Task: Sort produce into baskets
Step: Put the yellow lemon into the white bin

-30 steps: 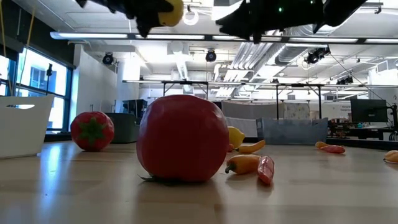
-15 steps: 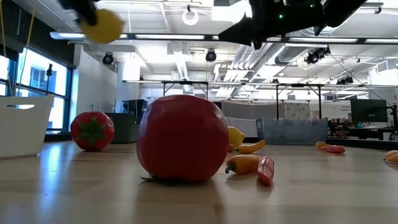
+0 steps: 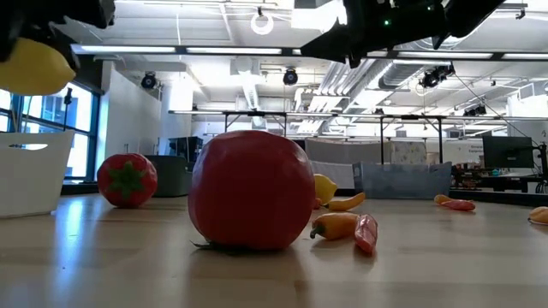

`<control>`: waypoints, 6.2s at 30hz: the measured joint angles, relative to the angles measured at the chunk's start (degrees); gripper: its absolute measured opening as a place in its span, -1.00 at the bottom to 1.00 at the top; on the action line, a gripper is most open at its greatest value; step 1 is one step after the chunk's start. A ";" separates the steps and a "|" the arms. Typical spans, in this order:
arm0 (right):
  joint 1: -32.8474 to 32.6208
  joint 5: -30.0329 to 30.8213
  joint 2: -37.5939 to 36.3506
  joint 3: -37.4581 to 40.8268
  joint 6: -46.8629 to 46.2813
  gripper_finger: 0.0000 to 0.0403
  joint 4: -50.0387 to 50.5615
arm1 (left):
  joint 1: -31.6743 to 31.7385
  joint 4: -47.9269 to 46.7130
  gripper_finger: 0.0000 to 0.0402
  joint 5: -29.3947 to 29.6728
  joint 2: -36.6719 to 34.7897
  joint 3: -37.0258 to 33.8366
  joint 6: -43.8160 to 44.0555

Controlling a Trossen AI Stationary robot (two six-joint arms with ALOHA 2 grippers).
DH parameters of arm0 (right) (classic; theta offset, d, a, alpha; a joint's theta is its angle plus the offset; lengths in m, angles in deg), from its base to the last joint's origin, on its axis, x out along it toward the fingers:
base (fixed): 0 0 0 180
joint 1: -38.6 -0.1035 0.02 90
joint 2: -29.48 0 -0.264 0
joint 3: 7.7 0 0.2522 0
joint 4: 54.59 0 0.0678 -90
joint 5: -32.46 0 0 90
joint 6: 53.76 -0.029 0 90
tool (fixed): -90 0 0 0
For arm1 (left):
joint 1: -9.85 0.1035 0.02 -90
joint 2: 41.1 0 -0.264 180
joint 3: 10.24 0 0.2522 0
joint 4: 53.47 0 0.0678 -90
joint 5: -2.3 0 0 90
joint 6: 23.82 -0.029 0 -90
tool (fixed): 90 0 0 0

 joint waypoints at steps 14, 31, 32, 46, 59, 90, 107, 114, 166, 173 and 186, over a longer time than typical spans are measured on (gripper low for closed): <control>-0.02 0.00 0.00 0.00 0.22 -0.92 0.77 | -1.56 5.97 -0.12 0.22 3.22 -6.25 19.42; -0.66 1.40 0.00 0.00 -9.49 -0.36 18.44 | -1.20 5.92 0.13 -3.38 8.33 -5.13 15.94; -0.92 1.40 0.00 0.00 -9.52 -0.26 20.07 | -1.00 4.84 0.15 -3.25 8.29 -4.21 14.95; -3.78 1.19 11.95 0.13 -10.90 0.44 23.62 | -0.13 4.53 0.18 7.16 2.08 -1.03 -1.49; -3.78 1.38 22.50 0.11 -11.07 0.44 17.37 | 14.79 32.36 -0.04 8.59 -6.83 -10.58 -24.22; -4.81 -3.13 11.43 0.00 -14.64 -0.42 11.07 | 36.79 80.38 -0.04 -4.50 0.27 -22.36 -33.55; -7.15 -3.23 11.41 0.00 -13.57 -0.43 5.70 | 34.60 70.98 0.19 -7.71 20.80 -4.51 -39.45; -7.23 -4.20 11.43 0.00 -13.11 -0.43 4.80 | 34.58 70.54 0.19 -8.81 24.08 -1.74 -41.37; -7.08 -1.07 11.45 -0.02 -10.36 0.30 8.30 | -1.94 2.49 -0.40 -19.41 -0.10 -1.75 1.08; -7.10 -1.05 11.45 -0.02 -10.44 0.30 8.28 | -1.46 2.53 -0.40 -18.03 4.28 -5.91 -2.10; -7.10 -1.03 11.45 -0.02 -10.70 0.30 8.30 | -1.46 2.39 -0.11 -18.21 8.65 -7.30 -9.42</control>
